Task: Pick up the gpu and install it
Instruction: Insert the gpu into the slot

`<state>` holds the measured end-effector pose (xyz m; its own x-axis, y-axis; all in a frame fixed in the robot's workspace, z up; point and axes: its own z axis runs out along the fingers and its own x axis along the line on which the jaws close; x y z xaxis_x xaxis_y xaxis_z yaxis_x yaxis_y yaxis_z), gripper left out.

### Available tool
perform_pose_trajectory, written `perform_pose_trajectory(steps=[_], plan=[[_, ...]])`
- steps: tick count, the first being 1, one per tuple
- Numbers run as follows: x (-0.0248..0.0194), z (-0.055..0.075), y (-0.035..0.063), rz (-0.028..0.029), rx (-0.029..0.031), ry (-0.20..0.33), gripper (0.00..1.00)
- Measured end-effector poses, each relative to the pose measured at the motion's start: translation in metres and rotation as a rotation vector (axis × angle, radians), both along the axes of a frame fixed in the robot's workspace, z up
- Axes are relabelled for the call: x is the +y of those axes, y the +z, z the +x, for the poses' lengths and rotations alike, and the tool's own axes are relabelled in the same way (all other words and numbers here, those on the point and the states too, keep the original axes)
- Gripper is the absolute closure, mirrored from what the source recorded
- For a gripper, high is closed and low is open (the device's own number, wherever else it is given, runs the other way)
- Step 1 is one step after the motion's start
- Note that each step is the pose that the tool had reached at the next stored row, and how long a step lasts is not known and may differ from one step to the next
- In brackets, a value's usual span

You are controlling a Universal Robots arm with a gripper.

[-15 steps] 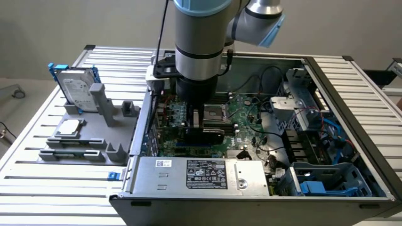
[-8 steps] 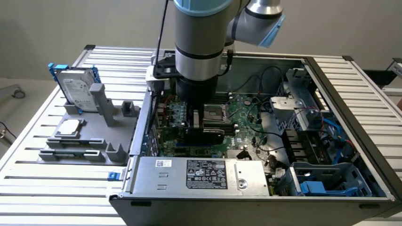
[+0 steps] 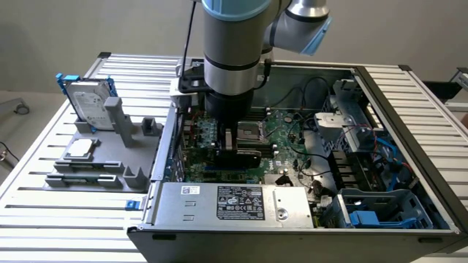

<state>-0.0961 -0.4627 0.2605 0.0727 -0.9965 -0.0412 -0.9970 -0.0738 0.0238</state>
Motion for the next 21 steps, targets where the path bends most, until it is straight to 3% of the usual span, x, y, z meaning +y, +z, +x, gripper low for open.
perform_pose_trajectory(steps=[5, 7, 9, 21], plan=[[0.0, 0.0, -0.0014, -0.0006, 0.0001, 0.006, 0.58], [-0.0001, -0.0001, -0.0015, -0.0013, 0.0002, 0.007, 0.71], [0.0, -0.0002, -0.0019, -0.0007, 0.0001, 0.008, 0.73], [-0.0004, -0.001, -0.0033, -0.0008, 0.0001, 0.012, 0.73]])
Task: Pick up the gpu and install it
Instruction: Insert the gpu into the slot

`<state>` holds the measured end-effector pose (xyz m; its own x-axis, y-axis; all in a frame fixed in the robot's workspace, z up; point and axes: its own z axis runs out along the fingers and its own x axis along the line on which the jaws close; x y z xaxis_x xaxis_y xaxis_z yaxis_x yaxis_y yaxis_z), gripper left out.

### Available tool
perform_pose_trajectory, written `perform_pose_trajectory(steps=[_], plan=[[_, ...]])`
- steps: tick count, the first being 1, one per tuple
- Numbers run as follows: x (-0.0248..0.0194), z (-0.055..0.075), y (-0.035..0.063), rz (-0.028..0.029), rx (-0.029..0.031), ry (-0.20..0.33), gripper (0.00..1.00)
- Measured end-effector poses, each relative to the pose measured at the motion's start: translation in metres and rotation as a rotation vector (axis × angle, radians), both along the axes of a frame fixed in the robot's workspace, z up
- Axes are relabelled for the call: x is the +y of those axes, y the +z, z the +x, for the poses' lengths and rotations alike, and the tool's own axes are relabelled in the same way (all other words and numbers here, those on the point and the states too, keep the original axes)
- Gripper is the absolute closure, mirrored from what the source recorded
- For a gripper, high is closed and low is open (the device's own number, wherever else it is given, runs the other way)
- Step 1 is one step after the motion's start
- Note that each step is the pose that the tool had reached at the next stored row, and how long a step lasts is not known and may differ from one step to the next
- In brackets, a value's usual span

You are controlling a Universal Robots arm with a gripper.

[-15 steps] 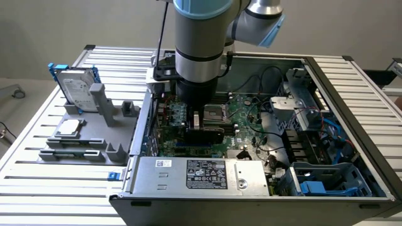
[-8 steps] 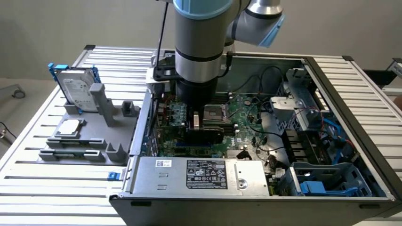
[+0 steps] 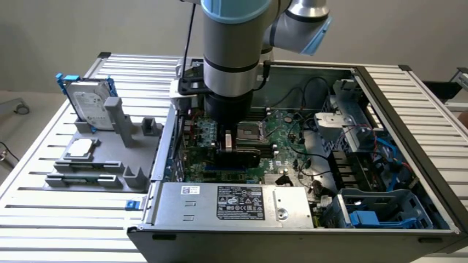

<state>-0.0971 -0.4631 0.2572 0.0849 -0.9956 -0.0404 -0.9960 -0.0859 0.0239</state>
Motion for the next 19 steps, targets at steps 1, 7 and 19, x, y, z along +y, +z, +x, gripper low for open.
perform_pose_trajectory(steps=[1, 7, 19], plan=[[-0.0003, 0.0, -0.0001, 0.0001, 0.0, 0.001, 0.73], [-0.0013, -0.0001, -0.0001, -0.0001, 0.0001, 0.009, 0.73], [-0.0029, -0.0001, 0.0004, 0.0003, -0.0001, 0.035, 0.59]])
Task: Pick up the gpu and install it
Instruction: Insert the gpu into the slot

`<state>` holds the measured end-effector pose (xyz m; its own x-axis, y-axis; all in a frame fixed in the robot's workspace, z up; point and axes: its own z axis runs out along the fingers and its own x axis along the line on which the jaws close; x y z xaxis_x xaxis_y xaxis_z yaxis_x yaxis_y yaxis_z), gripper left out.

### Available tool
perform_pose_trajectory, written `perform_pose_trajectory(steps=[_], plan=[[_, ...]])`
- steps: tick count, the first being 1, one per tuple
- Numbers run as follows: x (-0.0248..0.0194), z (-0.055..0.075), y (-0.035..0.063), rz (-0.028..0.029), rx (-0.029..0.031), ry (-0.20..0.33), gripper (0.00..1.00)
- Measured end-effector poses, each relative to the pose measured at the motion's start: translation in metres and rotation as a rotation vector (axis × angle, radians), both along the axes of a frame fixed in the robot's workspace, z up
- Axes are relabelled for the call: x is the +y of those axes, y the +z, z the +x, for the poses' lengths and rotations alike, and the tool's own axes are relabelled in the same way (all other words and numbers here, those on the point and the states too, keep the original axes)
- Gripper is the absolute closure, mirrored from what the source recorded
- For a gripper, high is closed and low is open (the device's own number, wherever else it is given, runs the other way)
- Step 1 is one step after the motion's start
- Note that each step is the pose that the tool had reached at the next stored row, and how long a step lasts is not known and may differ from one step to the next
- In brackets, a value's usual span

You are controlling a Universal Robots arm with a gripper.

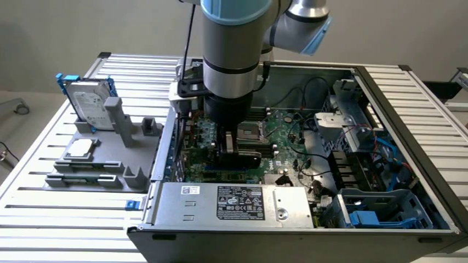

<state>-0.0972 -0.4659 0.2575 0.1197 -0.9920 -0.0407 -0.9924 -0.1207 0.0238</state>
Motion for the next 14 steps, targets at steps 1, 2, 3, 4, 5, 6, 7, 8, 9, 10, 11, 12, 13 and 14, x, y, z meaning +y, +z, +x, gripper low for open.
perform_pose_trajectory(steps=[1, 2, 3, 4, 5, 6, 7, 8, 9, 10, 11, 12, 13, 14], plan=[[-0.0001, 0.0, 0.0, -0.0001, 0.0001, 0.002, 0.59], [-0.0001, 0.0, 0.0, -0.0001, 0.0001, 0.003, 0.53], [-0.0001, 0.0, 0.0, 0.0, 0.0001, 0.004, 0.53], [-0.0001, 0.0, 0.0, -0.0001, 0.0001, 0.005, 0.53], [-0.0002, 0.0, 0.0003, -0.0001, 0.0001, 0.006, 0.53], [-0.0002, 0.0, 0.0018, -0.0001, 0.0002, 0.007, 0.53], [-0.0002, 0.0, 0.0036, 0.0001, 0.0001, 0.007, 0.53], [-0.0001, 0.0, 0.0057, 0.0001, 0.0001, 0.007, 0.53], [-0.0001, 0.0, 0.0076, 0.0001, 0.0001, 0.007, 0.55], [-0.0001, 0.0, 0.0096, 0.0001, 0.0001, 0.007, 0.55], [-0.0001, 0.0, 0.012, 0.0002, 0.0001, 0.007, 0.61], [-0.0001, 0.0, 0.0143, 0.0, 0.0002, 0.007, 0.67], [-0.0001, 0.0, 0.0164, 0.0, 0.0002, 0.007, 0.67], [-0.0001, 0.0, 0.0184, 0.0, 0.0002, 0.007, 0.79]])
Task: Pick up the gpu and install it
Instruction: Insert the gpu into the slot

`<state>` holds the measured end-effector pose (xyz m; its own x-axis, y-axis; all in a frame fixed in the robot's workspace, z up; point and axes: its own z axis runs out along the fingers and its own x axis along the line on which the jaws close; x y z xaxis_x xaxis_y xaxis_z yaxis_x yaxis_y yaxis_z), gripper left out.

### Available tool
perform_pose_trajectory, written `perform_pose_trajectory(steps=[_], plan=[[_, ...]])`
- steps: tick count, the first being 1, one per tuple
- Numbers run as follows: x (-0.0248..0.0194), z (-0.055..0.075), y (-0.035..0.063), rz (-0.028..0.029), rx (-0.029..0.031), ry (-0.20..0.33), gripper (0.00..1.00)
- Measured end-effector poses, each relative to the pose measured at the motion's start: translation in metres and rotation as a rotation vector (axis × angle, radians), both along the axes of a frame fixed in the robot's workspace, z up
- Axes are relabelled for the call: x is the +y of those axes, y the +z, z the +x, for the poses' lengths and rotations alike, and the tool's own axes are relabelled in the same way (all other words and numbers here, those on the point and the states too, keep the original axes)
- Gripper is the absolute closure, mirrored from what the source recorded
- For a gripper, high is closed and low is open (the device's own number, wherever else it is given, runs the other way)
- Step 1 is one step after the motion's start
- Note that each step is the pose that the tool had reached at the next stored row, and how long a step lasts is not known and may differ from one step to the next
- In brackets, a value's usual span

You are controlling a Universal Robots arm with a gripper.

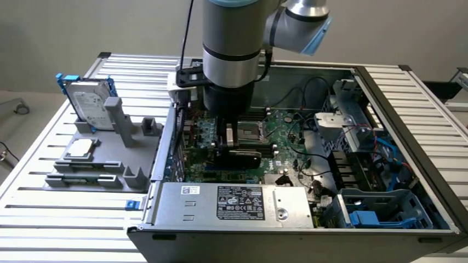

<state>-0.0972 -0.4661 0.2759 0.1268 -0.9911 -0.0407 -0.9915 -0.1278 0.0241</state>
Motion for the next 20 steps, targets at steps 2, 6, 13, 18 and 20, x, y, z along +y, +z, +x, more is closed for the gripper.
perform_pose_trajectory(steps=[2, 6, 13, 18, 20], plan=[[0.0, 0.0, 0.0015, 0.0001, -0.0001, 0.0, 0.85], [0.0, 0.0, 0.0016, 0.0002, -0.0001, 0.0, 0.89], [0.0022, 0.0, 0.0007, 0.0014, -0.0001, 0.0, 0.89], [0.0049, 0.0001, -0.0019, 0.0018, -0.0004, 0.0, 0.89], [0.0055, -0.0001, -0.0027, 0.0015, -0.0003, 0.0, 0.89]])
